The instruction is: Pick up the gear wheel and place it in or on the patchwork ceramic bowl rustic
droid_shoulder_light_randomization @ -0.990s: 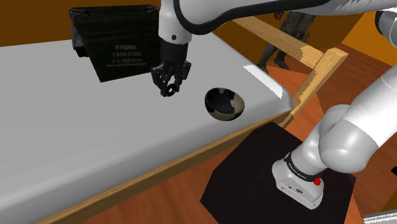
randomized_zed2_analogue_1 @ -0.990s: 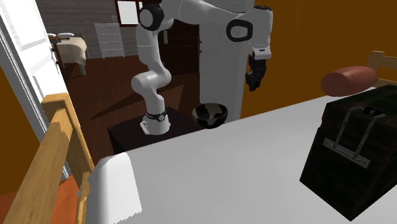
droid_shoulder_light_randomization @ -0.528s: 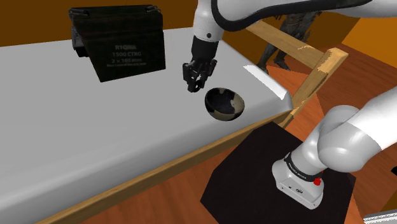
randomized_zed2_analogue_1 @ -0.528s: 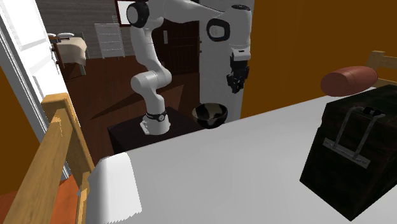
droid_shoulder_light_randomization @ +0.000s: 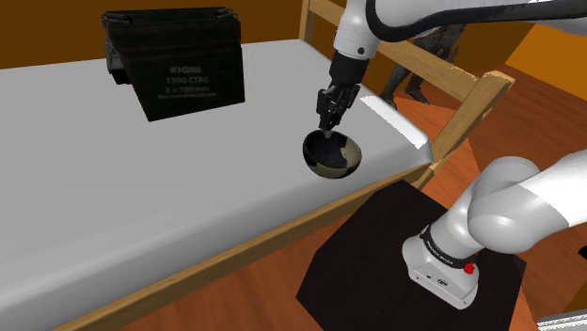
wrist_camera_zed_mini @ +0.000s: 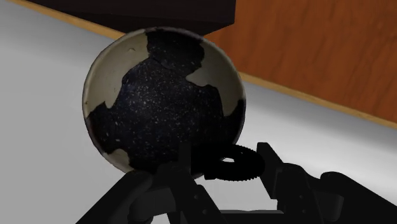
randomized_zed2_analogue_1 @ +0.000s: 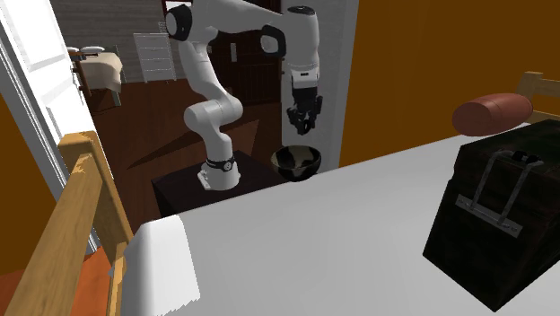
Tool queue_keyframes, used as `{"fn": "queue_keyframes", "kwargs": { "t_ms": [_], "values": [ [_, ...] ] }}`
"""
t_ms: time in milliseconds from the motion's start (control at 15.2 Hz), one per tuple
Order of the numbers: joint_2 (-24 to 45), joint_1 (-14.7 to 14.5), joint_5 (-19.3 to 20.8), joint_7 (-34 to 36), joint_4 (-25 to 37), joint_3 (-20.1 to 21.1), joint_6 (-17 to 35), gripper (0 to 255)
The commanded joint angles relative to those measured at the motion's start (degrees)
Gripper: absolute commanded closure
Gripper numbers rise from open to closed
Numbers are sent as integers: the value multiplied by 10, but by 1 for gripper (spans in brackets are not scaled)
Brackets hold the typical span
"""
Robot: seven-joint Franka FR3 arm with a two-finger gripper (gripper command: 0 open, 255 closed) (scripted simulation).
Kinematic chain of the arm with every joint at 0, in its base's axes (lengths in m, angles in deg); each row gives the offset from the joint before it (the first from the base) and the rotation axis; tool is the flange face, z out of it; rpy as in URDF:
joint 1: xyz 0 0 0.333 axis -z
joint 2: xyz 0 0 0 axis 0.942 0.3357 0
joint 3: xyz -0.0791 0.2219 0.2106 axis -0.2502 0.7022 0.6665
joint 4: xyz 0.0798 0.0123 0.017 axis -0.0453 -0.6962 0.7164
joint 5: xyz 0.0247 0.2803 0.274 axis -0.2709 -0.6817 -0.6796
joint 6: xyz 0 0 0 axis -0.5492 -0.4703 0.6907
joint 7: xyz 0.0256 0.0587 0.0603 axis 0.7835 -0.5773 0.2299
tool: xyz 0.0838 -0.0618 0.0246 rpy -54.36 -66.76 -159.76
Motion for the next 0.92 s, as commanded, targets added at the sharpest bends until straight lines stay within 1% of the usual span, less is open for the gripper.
{"fn": "queue_keyframes", "kwargs": {
  "t_ms": [0,858],
  "values": [
    [-32,12,11,-30,-25,-24,-13,255],
    [-8,10,1,-48,-106,-20,90,255]
  ]
}}
